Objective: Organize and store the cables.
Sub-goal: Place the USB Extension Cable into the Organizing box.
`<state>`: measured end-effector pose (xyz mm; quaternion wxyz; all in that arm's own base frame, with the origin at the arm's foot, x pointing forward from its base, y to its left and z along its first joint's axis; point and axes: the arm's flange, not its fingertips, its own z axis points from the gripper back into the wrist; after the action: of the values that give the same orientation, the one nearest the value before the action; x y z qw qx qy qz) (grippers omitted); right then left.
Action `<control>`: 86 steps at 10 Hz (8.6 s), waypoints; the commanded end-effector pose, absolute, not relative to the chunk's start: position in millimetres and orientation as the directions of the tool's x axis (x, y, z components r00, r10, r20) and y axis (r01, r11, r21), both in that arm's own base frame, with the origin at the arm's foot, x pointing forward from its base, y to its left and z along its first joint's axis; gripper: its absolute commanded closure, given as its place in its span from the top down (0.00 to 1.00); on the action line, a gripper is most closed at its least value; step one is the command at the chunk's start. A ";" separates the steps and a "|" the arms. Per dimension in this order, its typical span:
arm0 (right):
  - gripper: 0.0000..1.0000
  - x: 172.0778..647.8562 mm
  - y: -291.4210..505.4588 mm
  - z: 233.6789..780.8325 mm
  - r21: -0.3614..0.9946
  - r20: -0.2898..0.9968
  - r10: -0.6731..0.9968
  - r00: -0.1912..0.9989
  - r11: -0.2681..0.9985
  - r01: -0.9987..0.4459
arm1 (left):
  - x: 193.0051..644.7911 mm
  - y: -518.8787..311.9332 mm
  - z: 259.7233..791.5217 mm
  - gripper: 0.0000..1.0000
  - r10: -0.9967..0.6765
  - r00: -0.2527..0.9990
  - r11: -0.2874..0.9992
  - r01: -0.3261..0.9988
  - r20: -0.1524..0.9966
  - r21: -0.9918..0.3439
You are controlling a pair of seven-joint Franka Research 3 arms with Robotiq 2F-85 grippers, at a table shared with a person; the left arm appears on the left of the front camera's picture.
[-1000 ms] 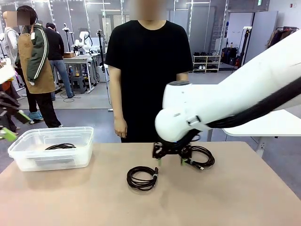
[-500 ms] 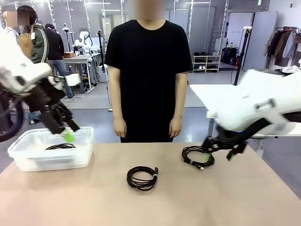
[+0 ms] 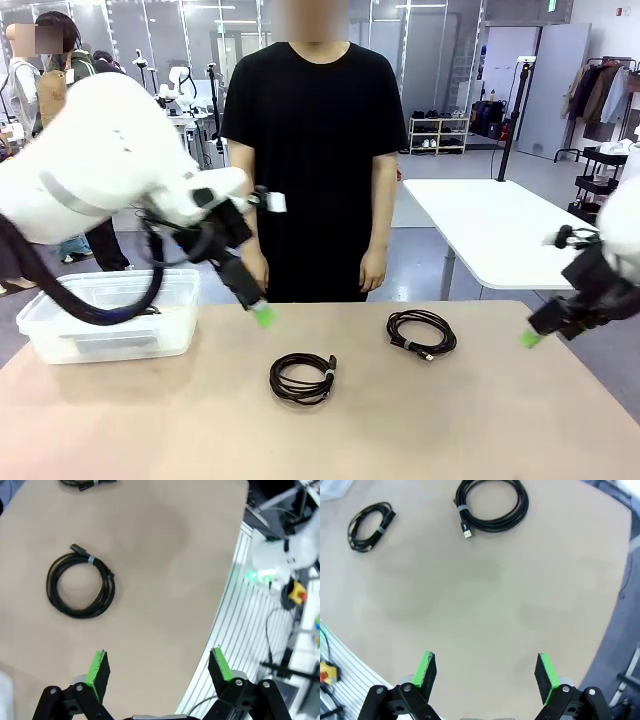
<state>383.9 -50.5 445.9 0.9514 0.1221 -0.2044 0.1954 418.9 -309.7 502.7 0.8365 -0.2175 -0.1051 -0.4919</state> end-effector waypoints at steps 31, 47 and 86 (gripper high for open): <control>1.00 362.2 -116.9 434.6 0.016 0.524 0.635 0.568 0.659 -0.752 | 510.3 -400.1 405.7 0.00 -0.293 0.933 0.931 0.328 0.210 -0.157; 1.00 362.2 -116.9 434.6 0.016 0.524 0.635 0.568 0.659 -0.752 | 631.0 -8.0 445.5 0.19 -0.062 0.976 0.952 0.121 0.210 -0.280; 1.00 362.2 -116.9 434.6 0.016 0.524 0.635 0.568 0.659 -0.752 | 398.0 172.1 460.5 1.00 -0.435 0.523 0.623 0.763 0.733 -0.175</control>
<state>361.4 -116.5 434.6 0.8770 0.1157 -0.2413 0.3991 378.8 173.2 461.1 0.8275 -0.2458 -0.3359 -0.3767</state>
